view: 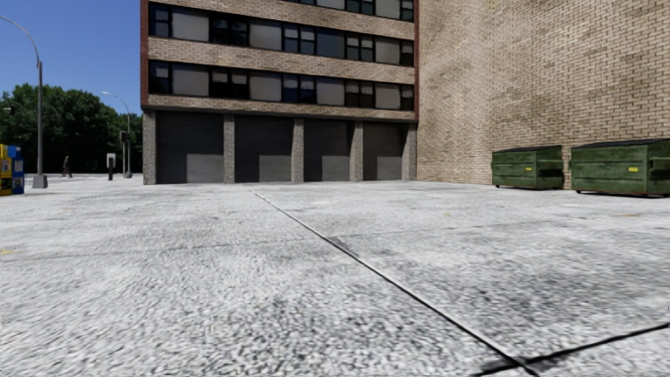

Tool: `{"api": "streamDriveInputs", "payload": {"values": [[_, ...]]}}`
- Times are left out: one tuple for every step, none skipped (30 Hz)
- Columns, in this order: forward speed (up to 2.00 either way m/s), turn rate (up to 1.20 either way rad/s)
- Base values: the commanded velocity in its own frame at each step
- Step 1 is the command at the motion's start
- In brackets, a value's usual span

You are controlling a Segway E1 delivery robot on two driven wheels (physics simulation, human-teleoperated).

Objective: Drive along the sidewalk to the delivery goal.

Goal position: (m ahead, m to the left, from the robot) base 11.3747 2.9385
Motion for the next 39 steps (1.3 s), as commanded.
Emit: {"api": "streamDriveInputs", "payload": {"values": [[2.00, 0.00], [2.00, 0.00], [2.00, 0.00], [2.00, 0.00], [2.00, 0.00], [2.00, 0.00], [2.00, 0.00], [2.00, 0.00], [2.00, 0.00], [2.00, 0.00], [2.00, 0.00], [2.00, 0.00], [2.00, 0.00], [2.00, 0.00], [2.00, 0.00], [2.00, 0.00], [2.00, 0.12], [2.00, 0.27], [2.00, 0.32], [2.00, 0.32], [2.00, 0.34], [2.00, 0.34], [2.00, 0.34], [2.00, 0.34], [2.00, 0.34], [2.00, 0.34], [2.00, 0.34], [2.00, 0.34], [2.00, 0.34], [2.00, 0.34], [2.00, 0.34], [2.00, 0.34], [2.00, 0.34], [2.00, 0.34], [2.00, 0.34], [2.00, 0.34], [2.00, 0.34], [2.00, 0.34], [2.00, 0.34]]}}
